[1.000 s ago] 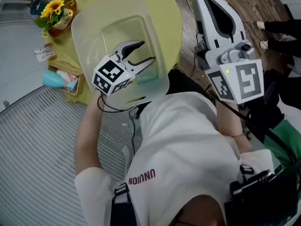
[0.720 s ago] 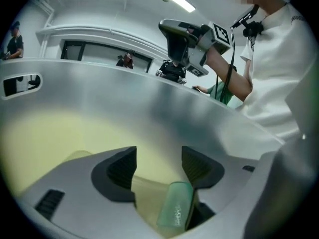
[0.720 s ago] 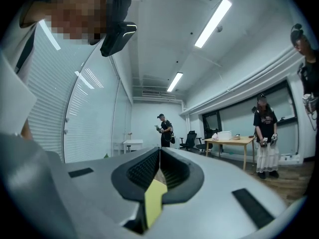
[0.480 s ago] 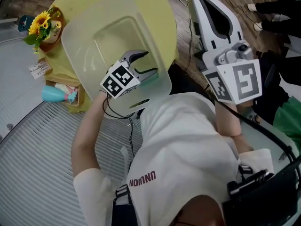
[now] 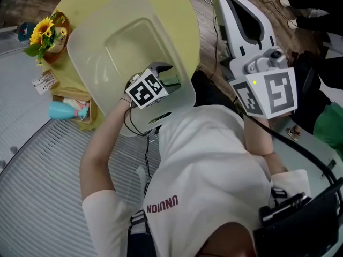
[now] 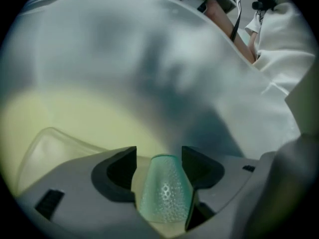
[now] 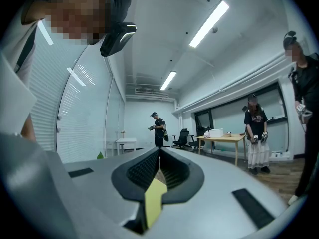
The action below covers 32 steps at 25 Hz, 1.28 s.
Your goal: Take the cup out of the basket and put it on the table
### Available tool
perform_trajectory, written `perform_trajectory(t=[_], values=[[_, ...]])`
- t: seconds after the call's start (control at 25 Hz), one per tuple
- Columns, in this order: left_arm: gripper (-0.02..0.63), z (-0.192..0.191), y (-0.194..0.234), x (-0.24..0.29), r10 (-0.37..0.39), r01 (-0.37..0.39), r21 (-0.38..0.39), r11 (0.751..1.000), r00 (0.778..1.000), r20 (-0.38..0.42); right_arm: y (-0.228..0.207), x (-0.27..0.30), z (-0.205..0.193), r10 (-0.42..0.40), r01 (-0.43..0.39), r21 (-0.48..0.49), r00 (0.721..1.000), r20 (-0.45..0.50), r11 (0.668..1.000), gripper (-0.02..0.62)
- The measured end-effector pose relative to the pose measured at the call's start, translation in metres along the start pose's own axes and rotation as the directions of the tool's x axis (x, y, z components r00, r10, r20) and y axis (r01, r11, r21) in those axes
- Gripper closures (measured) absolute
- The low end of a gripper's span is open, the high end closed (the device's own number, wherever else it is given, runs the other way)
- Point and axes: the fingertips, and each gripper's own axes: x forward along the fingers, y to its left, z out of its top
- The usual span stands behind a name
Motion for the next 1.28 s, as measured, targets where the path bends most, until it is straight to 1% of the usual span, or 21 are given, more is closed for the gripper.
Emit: perform_trajectory(t=[0.16,0.4,0.52,0.68,0.88,1.12,1.28], values=[[0.325,-0.013,0.001,0.014,-0.005,0.005,0.01,1.0,0.999,-0.054,-0.001,-0.002,-0.002,-0.005,0.005,0.005,1.0,-0.007,1.0,0.574],[0.324,-0.027,-0.009,0.022,-0.053,0.054,0.001,0.999,0.989,-0.137,-0.003,-0.004,-0.004,-0.011,0.011,0.007,1.0,-0.01,1.0,0.574],[0.322,-0.031,-0.007,0.025,-0.049,0.048,-0.005,0.999,0.989,-0.143,-0.004,-0.004,-0.003,-0.015,0.016,0.009,1.0,-0.005,1.0,0.574],[0.318,-0.038,-0.006,0.025,-0.058,0.055,-0.021,0.998,0.984,-0.17,-0.005,-0.005,-0.004,-0.019,0.019,0.011,1.0,-0.005,1.0,0.574],[0.298,-0.049,-0.003,0.025,-0.037,0.035,-0.014,0.999,0.972,-0.232,-0.005,-0.006,-0.004,-0.019,0.02,0.013,1.0,-0.006,1.0,0.574],[0.276,-0.059,0.004,0.026,-0.03,0.008,-0.1,0.995,0.975,-0.219,-0.006,-0.006,-0.003,-0.023,0.023,0.014,1.0,-0.003,1.0,0.574],[0.272,-0.06,0.005,0.027,-0.024,0.002,-0.1,0.995,0.976,-0.218,-0.007,-0.006,-0.003,-0.028,0.028,0.014,1.0,-0.001,1.0,0.574]])
